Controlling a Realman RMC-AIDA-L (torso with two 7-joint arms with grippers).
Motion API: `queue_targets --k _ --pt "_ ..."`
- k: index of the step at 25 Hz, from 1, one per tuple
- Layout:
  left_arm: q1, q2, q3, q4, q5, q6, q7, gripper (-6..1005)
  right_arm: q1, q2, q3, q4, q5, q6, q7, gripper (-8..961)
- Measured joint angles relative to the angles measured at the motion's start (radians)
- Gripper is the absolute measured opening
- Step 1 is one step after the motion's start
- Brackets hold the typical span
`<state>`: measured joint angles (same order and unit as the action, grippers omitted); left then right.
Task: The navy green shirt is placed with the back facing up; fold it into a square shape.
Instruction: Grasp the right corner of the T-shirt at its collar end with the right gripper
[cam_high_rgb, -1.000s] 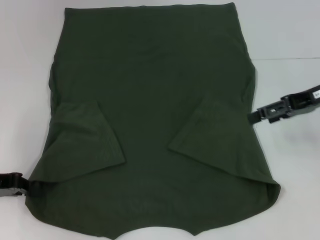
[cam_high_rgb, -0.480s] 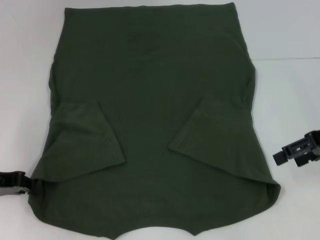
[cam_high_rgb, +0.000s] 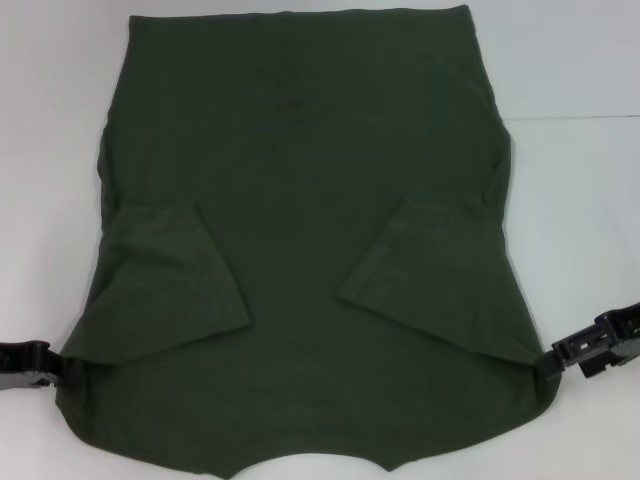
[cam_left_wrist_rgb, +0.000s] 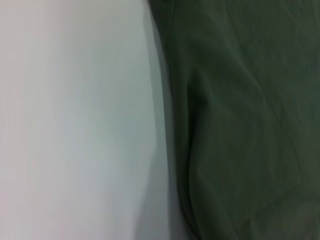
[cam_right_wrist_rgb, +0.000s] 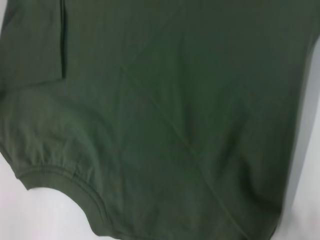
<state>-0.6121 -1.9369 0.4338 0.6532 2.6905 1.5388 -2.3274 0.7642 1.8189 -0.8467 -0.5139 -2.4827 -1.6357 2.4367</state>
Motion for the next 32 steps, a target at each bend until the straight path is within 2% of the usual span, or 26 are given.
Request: queue_targets --k 6,19,24,32 --pt "0.000 -0.002 0.000 0.000 0.000 -0.001 0.004 37 0.000 0.030 -0.002 0.000 -0.022 0.021 -0.008 893" --pt "-0.001 0.000 0.000 0.000 0.000 -0.002 0.008 38 0.012 0.063 -0.017 0.002 -0.063 0.091 -0.002 886" --pt "-0.001 0.001 -0.002 0.000 0.000 -0.002 0.008 38 0.017 0.063 -0.017 0.002 -0.064 0.102 -0.003 676" --pt "-0.003 0.001 -0.003 0.000 0.000 -0.001 0.008 37 0.021 0.067 -0.021 0.002 -0.064 0.112 -0.004 516"
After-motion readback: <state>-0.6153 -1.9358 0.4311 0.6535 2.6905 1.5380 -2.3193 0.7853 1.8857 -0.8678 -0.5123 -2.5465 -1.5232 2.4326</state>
